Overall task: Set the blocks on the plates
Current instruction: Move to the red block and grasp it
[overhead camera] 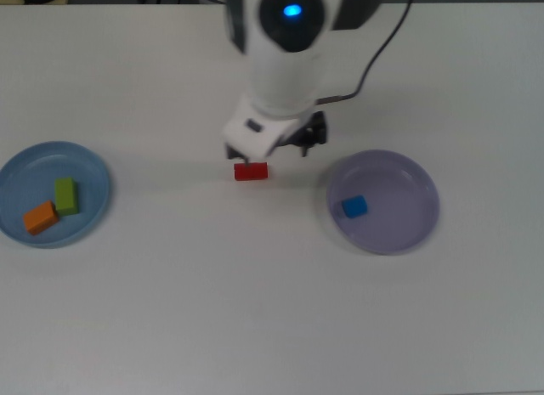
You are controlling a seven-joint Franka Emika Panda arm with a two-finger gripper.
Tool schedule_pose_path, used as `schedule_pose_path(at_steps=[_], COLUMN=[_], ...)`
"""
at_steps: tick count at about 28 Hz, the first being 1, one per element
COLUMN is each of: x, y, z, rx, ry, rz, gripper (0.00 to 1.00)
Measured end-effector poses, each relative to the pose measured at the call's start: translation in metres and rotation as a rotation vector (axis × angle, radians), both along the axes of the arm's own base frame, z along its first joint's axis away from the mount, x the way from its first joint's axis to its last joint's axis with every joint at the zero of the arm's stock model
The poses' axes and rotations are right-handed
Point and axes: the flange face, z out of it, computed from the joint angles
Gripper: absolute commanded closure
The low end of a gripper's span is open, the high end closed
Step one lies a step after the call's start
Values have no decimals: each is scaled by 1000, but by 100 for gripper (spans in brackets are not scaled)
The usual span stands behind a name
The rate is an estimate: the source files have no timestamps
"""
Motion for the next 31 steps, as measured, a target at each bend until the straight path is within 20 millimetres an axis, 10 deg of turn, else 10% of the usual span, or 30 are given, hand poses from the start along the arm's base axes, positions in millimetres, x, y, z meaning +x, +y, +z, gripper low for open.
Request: schedule_pose_path(at_steps=[8,31], x=[-11,-20], y=[-51,-40], z=[-47,-103], rx=[-1,-33], ry=[60,51], rz=[-76,45], gripper=[0,0])
